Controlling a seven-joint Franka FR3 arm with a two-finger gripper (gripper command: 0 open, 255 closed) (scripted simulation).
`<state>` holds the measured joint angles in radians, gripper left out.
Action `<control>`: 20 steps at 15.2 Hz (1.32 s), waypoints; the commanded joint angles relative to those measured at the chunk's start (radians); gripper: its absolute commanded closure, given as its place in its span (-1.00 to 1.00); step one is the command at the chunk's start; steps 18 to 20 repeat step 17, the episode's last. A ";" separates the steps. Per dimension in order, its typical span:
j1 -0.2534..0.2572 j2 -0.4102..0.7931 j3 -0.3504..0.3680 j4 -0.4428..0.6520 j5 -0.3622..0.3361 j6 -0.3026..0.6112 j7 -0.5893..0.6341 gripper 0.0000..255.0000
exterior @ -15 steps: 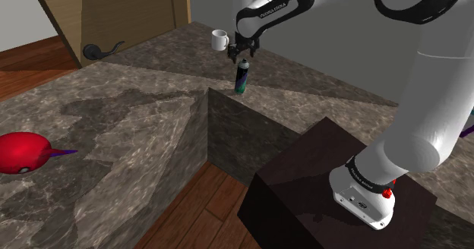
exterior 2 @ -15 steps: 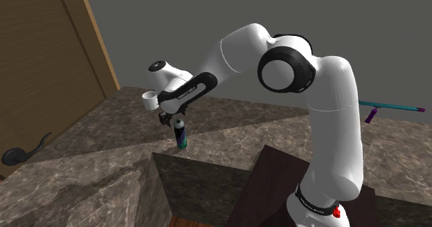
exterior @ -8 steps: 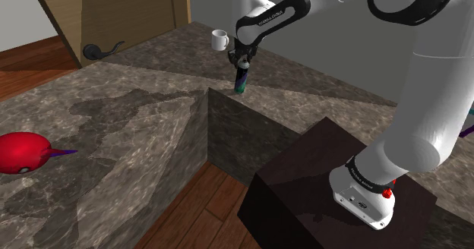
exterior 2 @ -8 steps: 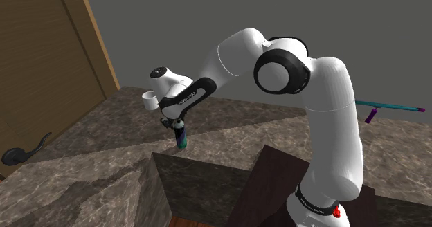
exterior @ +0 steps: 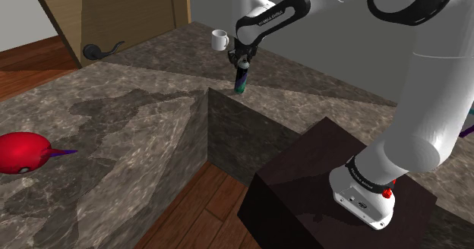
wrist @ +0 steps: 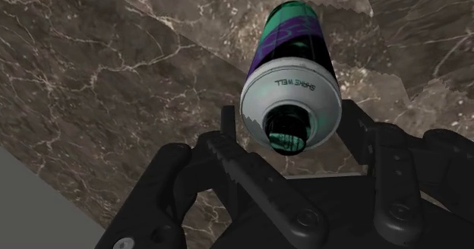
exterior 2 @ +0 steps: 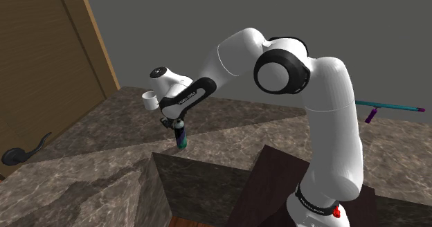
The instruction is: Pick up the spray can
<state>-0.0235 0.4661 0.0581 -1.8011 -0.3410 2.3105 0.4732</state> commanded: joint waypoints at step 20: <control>-0.006 -0.100 0.016 0.060 0.039 -0.157 -0.053 1.00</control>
